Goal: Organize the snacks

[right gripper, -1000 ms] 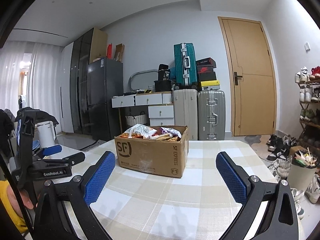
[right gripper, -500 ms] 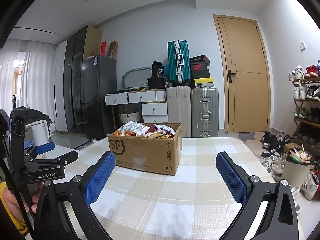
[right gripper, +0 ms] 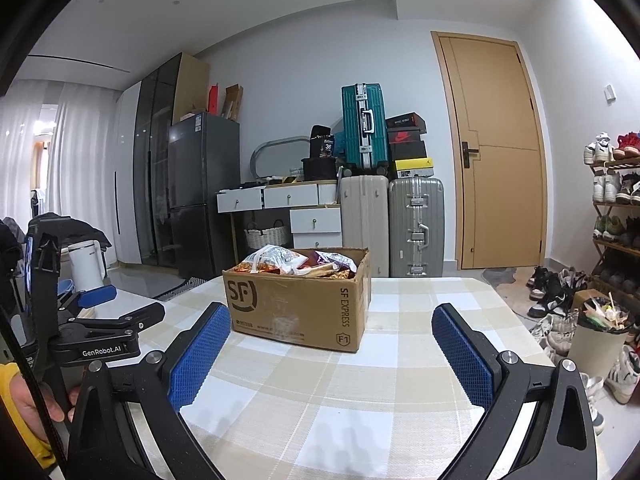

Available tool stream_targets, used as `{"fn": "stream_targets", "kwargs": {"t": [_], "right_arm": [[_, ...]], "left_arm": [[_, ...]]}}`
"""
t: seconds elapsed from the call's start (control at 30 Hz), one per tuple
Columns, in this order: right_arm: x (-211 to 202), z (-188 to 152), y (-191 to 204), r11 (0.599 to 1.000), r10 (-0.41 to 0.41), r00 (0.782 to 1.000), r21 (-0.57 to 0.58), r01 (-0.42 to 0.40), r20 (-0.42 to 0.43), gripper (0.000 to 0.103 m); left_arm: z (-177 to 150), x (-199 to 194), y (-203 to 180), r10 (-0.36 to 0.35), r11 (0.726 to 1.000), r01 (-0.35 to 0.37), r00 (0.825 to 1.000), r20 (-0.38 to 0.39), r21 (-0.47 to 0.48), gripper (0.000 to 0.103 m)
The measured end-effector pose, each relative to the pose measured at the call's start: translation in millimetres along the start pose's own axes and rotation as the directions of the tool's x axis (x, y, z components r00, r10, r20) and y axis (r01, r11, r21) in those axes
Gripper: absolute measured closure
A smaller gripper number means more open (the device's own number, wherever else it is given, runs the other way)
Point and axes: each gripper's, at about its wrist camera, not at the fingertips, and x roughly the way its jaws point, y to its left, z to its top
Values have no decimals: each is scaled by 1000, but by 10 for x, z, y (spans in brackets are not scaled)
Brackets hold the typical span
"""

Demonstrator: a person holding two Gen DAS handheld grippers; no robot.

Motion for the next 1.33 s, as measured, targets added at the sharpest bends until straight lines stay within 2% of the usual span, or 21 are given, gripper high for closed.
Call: {"fn": "stream_targets", "kwargs": {"t": [0.5, 0.93, 1.33], "right_arm": [[13, -6, 18, 1000, 8, 1000, -4, -8, -2, 1], [22, -34, 29, 1000, 16, 1000, -3, -16, -7, 1], [11, -47, 21, 1000, 24, 1000, 1, -24, -12, 1]], "left_arm": [[-1, -59, 39, -1, 1000, 1, 1000, 17, 1, 0], [-11, -44, 24, -17, 1000, 17, 1000, 2, 0, 0], [-33, -32, 17, -3, 1000, 4, 1000, 8, -9, 0]]}}
